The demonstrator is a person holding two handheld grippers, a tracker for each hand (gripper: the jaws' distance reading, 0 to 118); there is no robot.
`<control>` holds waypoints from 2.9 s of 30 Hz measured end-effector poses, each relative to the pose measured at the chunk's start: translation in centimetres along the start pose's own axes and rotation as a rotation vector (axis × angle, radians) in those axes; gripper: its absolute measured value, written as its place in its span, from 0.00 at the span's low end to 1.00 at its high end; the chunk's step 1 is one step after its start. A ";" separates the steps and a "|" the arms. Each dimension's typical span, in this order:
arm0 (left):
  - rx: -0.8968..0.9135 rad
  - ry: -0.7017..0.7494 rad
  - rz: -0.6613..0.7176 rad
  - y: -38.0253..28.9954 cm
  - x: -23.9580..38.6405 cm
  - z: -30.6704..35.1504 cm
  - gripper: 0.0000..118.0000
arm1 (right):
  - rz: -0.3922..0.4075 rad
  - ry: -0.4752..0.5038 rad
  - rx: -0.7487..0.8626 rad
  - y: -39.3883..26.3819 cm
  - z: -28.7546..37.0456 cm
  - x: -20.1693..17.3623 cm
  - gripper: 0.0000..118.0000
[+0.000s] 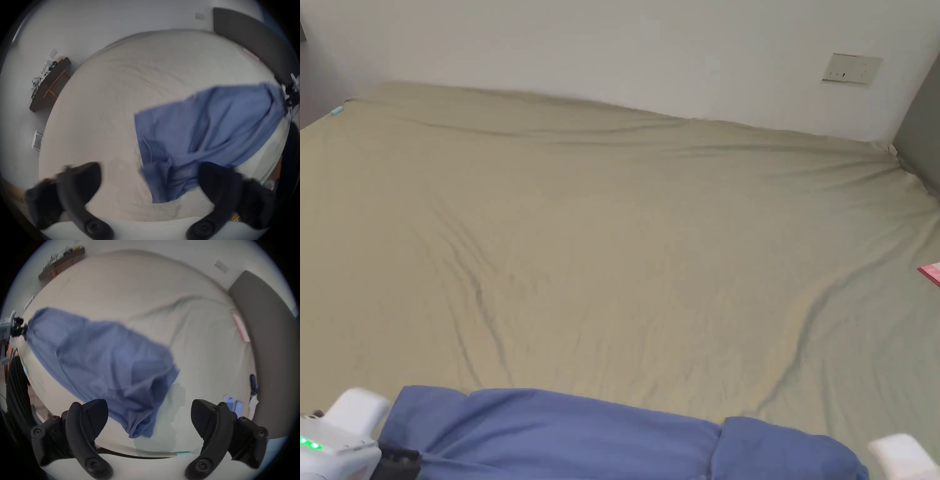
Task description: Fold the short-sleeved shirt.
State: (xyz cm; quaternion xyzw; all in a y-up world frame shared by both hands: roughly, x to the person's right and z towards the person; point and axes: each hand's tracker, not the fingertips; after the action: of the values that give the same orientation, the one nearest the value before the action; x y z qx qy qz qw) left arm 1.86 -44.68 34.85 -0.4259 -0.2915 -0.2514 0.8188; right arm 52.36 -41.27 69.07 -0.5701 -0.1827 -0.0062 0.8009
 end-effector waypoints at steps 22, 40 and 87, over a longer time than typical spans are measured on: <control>0.859 0.103 0.206 10.0 9.3 21.6 0.06 | -0.027 -0.162 0.967 8.1 22.3 -14.4 0.03; 0.865 0.115 0.057 11.0 12.0 19.2 0.00 | -0.036 -0.278 0.942 8.3 19.3 -14.6 0.02; -0.041 -0.743 0.871 -2.2 -1.5 -4.7 0.05 | -0.063 -0.104 0.687 6.9 14.4 -14.4 0.02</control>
State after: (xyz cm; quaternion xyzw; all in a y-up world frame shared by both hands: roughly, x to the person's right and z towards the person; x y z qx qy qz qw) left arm 0.53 -49.55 32.81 -0.5822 -0.3524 0.2700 0.6812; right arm 36.33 -28.51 62.58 -0.2607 -0.2321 0.0598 0.9352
